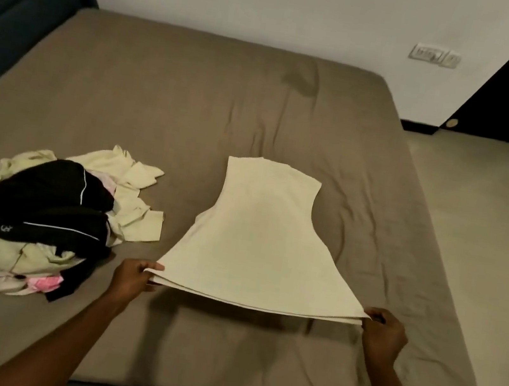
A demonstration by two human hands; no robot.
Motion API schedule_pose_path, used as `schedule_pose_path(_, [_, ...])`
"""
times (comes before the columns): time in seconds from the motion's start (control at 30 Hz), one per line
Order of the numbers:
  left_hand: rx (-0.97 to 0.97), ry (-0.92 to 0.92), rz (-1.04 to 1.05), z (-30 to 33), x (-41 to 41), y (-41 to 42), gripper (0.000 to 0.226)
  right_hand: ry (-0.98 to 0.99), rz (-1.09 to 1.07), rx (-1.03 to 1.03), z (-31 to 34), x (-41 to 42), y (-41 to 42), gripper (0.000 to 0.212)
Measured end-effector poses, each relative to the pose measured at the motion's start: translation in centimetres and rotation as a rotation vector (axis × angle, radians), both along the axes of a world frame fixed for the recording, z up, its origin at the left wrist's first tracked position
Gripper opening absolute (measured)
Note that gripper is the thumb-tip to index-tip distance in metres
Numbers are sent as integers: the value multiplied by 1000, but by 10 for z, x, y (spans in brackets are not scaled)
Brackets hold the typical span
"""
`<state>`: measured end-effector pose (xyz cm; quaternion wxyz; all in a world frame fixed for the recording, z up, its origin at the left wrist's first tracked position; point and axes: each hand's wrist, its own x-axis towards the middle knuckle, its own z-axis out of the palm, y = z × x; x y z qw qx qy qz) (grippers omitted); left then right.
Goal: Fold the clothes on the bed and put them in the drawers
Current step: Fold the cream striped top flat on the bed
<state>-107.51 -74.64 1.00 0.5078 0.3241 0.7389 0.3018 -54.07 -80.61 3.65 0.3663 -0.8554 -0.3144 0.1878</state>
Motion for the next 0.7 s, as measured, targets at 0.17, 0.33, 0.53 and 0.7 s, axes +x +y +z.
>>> schedule_pose_path(0.17, [-62,76,-106,-86,-1,-60,47,14,35,-153,-78,1,-49,26])
schedule_pose_path(0.33, [-75,72,-104,-138,-6,-92,42,-51,66,-228,-132,4,-79,28])
schedule_pose_path(0.53, [-92,-16,-86,-152,-16,-110,32,-136,167,-330,-161,-1,-107,35])
schedule_pose_path(0.7, [-151,69,-164,-128,-18,-103,13,-215,235,-547,-156,-15,-100,36])
